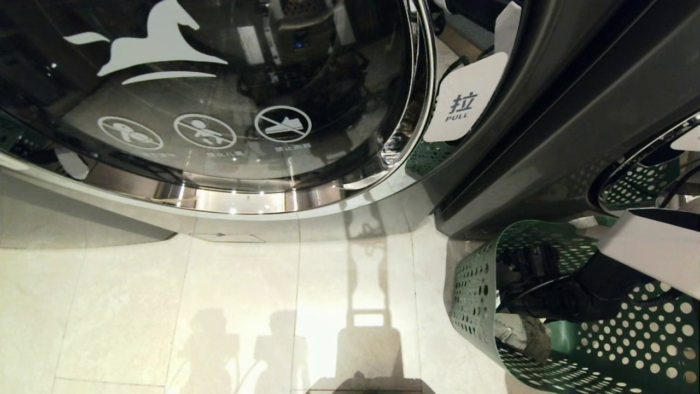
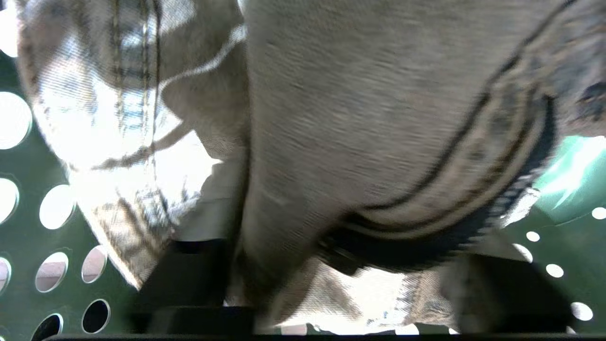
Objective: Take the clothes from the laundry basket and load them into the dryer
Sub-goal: Take the clothes out of the basket
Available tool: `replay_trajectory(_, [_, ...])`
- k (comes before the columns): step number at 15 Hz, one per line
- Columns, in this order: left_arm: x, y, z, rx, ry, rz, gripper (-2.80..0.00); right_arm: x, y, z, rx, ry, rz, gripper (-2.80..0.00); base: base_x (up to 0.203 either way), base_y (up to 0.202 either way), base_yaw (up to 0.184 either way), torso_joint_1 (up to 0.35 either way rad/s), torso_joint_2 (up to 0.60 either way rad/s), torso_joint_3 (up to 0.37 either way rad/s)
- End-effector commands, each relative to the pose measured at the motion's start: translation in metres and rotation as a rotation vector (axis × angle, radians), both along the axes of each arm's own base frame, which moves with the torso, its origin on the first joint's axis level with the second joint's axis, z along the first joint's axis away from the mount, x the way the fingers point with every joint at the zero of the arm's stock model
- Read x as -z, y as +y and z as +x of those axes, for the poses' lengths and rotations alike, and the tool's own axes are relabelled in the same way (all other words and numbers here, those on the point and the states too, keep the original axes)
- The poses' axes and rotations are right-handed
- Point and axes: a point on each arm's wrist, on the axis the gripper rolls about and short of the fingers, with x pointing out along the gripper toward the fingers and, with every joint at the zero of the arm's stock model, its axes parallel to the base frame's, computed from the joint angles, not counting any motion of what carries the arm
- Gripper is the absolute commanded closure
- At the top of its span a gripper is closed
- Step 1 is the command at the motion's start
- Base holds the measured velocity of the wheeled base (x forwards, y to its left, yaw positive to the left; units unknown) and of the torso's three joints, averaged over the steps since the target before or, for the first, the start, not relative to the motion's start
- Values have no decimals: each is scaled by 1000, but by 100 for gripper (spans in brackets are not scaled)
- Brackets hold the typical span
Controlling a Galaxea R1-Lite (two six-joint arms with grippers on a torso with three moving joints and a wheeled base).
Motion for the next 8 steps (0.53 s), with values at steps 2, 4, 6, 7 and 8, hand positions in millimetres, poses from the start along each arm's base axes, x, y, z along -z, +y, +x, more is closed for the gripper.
replay_trajectory(2, [0,0,0,-1,2,0,0,-1,0,-1,5,-2,2,0,0,0,0,0,0,0])
replay_trajectory(4, [0,0,0,0,0,0,0,-1,-2,-3,12,2,2,0,0,0,0,0,0,0])
replay_trajectory(6, [0,0,0,0,1,0,0,-8,-3,-8,14,-6,3,0,0,0,0,0,0,0])
replay_trajectory(7, [0,0,0,-1,1,0,0,-15,-4,-11,14,-16,3,0,0,0,0,0,0,0])
replay_trajectory(8, [0,0,0,0,1,1,0,-24,-5,-14,15,-28,4,0,0,0,0,0,0,0])
